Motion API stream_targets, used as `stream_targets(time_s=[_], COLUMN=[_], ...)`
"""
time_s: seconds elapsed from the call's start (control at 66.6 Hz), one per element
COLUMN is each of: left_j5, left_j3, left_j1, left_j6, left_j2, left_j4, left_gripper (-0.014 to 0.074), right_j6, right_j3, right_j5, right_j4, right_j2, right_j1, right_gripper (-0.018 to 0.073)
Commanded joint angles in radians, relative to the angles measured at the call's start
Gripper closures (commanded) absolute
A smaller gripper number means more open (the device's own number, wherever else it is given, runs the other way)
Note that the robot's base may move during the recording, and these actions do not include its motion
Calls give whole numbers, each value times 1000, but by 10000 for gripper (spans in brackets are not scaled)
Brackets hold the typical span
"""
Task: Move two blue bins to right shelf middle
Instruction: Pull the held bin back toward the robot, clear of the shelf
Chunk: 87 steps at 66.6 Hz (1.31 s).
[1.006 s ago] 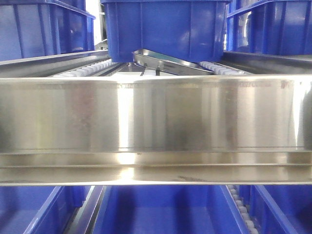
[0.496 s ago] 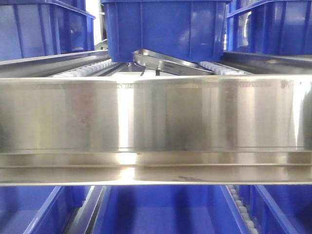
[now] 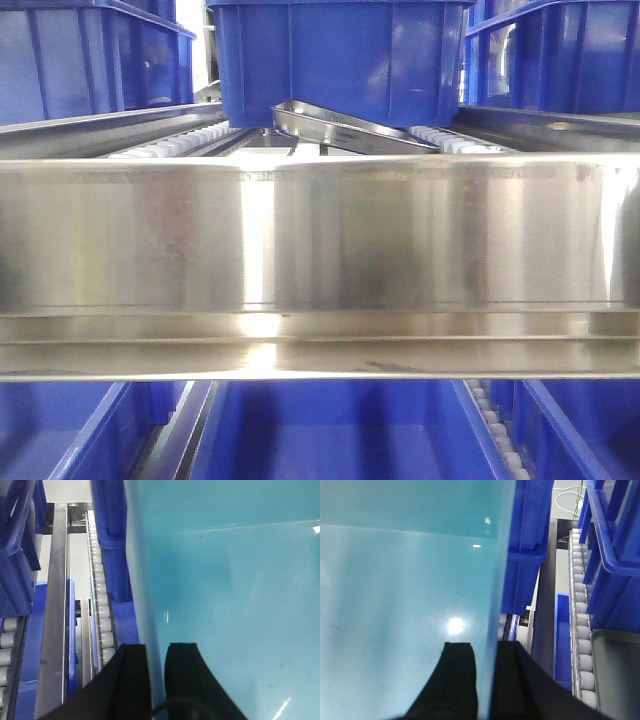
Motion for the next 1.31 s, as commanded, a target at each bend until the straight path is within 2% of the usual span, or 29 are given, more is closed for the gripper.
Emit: stream_targets(time_s=[0.0,1.292], left_j5=[-51,-53], left_j3=[-14,-14], left_j1=[-5,-5], left_j6=[12,12], left_j2=[-19,-19], left_j4=[-9,-9], left_gripper=[708,708], right_j6=[-16,-16], right_j3=[-9,-9], right_j5=[-45,-49], right_j4=[3,3], right_j2=[-9,-9], right_j1=[3,3], right_gripper=[712,712])
